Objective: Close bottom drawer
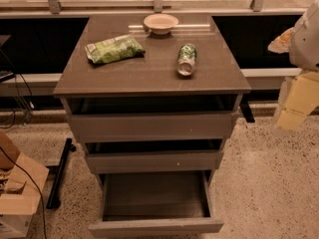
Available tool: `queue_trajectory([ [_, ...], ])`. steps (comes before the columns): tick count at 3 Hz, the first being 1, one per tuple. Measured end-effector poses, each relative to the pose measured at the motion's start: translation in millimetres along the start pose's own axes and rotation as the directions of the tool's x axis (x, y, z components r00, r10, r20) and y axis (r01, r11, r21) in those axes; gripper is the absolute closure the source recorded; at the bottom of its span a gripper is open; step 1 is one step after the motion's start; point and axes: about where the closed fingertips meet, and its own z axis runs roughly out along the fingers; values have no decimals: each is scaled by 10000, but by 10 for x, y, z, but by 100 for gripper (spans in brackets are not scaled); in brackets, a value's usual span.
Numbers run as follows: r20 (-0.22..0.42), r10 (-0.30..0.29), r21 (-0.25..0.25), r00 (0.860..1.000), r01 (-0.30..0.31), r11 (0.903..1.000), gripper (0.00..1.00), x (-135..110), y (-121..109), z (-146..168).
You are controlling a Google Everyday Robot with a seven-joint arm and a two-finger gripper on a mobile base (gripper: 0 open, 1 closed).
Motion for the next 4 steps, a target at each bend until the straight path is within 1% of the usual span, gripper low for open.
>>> queue_trajectory([
  [1,0,0,0,10000,0,10000,0,0,0,0],
  [2,31,-16,95,10000,16,10000,17,-13,-3,-23],
  [3,787,233,130,9966,-244,9996,46,-24,176,170],
  [4,1773,1349,-46,9749,-1362,9907,71,85,352,545],
])
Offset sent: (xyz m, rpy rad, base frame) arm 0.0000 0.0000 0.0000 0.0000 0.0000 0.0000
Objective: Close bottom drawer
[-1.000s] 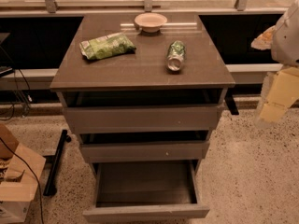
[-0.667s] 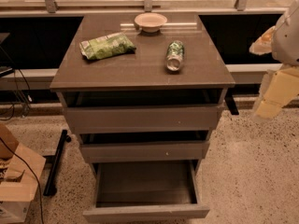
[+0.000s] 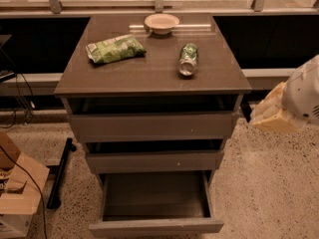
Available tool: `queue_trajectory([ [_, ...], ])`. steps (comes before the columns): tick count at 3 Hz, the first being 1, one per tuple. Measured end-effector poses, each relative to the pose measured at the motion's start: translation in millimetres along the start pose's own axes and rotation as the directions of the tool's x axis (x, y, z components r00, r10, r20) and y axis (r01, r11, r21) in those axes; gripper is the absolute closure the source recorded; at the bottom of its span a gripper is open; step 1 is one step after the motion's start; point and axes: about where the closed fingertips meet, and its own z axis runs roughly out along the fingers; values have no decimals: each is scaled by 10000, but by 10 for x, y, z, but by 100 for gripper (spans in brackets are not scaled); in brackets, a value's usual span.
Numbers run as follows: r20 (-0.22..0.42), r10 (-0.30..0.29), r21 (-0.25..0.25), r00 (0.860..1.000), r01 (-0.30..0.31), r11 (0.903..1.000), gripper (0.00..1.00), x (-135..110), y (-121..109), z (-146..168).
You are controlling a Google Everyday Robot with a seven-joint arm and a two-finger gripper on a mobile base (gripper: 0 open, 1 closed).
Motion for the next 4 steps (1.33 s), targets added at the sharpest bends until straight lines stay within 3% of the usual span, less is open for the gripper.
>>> queue_trajectory([
  [1,108,56,116,9999,-57,9999,94,-18,-13,13],
  [2,114,60,117,9999,-61,9999,100,-20,-8,15],
  [3,-170,286,-81,9994,-288,9996,100,22,98,205],
  [4,-32,858,-380,9963,-859,9956,100,208,326,741],
])
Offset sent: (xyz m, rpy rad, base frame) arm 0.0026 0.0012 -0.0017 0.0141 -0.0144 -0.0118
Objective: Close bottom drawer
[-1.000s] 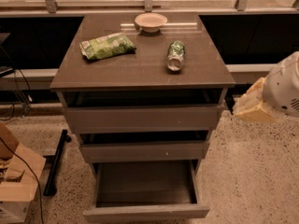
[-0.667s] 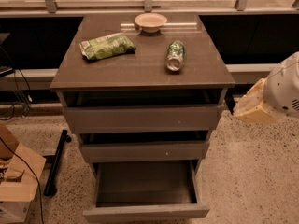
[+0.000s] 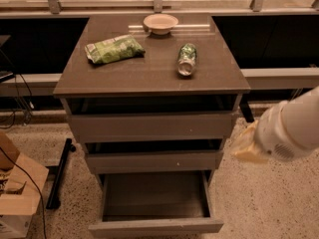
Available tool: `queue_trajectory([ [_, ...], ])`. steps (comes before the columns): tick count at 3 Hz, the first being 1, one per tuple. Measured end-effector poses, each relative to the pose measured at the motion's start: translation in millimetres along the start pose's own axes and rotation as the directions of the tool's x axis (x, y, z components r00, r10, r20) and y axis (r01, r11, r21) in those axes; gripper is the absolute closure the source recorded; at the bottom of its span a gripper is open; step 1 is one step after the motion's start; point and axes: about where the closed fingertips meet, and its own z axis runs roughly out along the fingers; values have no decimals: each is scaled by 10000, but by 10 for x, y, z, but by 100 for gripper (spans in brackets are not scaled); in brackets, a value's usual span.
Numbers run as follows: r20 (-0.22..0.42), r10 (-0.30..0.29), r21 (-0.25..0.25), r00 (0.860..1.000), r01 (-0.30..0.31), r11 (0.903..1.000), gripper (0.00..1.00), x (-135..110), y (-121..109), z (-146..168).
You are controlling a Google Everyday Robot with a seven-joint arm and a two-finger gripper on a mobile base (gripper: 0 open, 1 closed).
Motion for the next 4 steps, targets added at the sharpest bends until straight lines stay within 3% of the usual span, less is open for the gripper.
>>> queue_trajectory([
  [1,413,436,-247,9982,-426,9988,100,192,119,494],
  [2,937,1202,-692,9883,-1139,9911,100,416,169,950],
  [3,783,2232,-1563,9716,-2092,9653,100,764,238,1518],
  [4,748,2345,-1795,9692,-2182,9592,100,807,272,1622],
])
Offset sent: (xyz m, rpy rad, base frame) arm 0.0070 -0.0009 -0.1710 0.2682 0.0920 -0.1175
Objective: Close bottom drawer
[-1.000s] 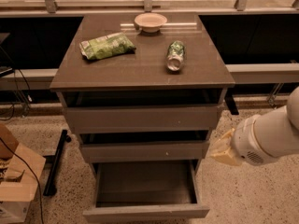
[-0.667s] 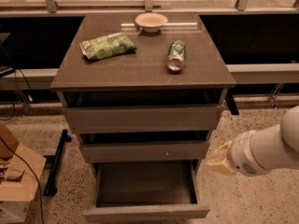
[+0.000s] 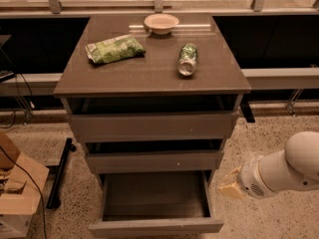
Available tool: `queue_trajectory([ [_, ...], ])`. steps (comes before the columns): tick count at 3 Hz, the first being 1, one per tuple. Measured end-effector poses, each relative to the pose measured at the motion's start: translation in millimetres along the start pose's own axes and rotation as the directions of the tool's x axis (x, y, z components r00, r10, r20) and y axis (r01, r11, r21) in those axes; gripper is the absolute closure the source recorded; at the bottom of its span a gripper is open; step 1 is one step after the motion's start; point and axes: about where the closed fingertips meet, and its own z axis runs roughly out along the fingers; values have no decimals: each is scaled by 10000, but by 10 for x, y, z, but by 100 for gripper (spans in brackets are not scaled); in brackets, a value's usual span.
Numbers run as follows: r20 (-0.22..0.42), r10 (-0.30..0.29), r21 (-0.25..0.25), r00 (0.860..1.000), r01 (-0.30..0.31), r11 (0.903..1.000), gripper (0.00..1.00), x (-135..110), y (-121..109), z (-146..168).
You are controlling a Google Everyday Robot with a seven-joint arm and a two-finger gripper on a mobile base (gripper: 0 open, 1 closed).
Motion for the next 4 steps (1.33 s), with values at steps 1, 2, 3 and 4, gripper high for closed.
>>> queue_trajectory([
  [1,-31,196,50,9998,-196,9998,100,46,-5,142],
  [2,208,485,116,9986,-487,9987,100,143,-46,445],
  [3,577,862,144,9946,-872,9961,100,296,-127,785],
  [4,1448,1607,-107,9763,-1609,9869,100,484,-314,1191],
])
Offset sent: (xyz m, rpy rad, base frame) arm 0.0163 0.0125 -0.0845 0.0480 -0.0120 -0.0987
